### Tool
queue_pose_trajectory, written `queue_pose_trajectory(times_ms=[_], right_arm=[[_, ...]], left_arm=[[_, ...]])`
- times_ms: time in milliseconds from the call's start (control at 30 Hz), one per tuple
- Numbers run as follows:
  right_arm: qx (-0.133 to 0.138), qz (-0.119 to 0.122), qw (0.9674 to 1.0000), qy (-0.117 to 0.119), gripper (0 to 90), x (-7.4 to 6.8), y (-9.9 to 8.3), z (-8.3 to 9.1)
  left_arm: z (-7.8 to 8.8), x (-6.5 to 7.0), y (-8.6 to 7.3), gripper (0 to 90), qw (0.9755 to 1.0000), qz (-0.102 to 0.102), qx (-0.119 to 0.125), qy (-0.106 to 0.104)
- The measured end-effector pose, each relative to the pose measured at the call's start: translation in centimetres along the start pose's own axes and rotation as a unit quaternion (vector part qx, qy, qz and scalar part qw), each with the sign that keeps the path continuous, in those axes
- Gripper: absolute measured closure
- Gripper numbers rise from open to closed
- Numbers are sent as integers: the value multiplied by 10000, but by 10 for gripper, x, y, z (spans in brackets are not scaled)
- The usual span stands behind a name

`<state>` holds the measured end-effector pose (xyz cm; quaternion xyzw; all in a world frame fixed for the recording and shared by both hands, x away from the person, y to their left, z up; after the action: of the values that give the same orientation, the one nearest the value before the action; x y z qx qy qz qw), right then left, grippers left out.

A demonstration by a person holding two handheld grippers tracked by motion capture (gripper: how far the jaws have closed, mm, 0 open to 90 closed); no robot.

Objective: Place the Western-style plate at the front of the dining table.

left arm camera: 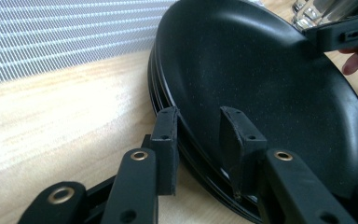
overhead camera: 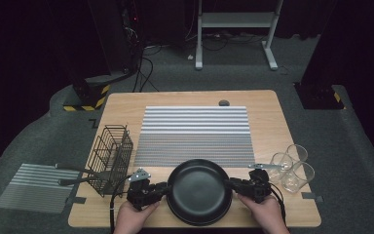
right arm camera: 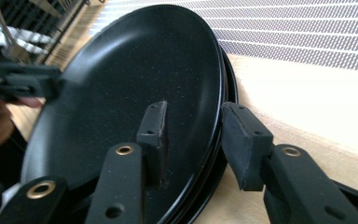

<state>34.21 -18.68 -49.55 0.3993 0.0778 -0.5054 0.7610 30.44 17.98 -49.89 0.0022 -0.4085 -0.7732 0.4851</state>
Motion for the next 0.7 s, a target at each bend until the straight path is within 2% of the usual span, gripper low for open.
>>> queue_pose_trajectory(times_ms=[100, 133, 200, 300, 333, 367, 400, 533, 700], right_arm=[[-1, -116, 9999, 125, 588, 1, 1, 1], [-18, -262, 9994, 206, 583, 2, 1, 1], [-44, -380, 9989, 283, 560, 3, 1, 2], [-74, -480, 9981, 390, 538, 4, 1, 3], [-121, -570, 9973, 453, 534, 3, 2, 4], [-121, -570, 9973, 453, 534, 3, 2, 4], [-140, -550, 9973, 456, 537, 3, 1, 5], [-208, -593, 9969, 476, 547, 4, 2, 6], [-313, -557, 9967, 497, 574, 7, 2, 6]], left_arm=[[-1, 0, -1, 655, 10000, 28, -40, -19], [-1, 0, -1, 654, 9999, 52, -91, -15], [-2, 0, -1, 653, 9999, 27, -108, 4], [-1, 0, -1, 657, 10000, 44, -67, 8], [-1, 2, -1, 663, 9999, -31, -68, 105], [-1, 2, -1, 663, 9999, -31, -68, 105], [-1, 4, -1, 658, 9996, -174, -139, 162], [-2, 3, -1, 641, 9998, -29, -189, 95], [-2, 1, -1, 631, 9997, -97, -227, 16]])
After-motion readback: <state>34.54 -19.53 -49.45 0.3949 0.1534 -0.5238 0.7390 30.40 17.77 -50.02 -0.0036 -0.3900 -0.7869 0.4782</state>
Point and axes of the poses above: each handheld gripper's, and its own axes: z roughly backward along the jaws, y roughly out of its top, x roughly to its right, the point moved 1 cm from there along -z, roughly forward along the jaws, and after that the axes turned 6 degrees about -x, right-handed, at the moved point
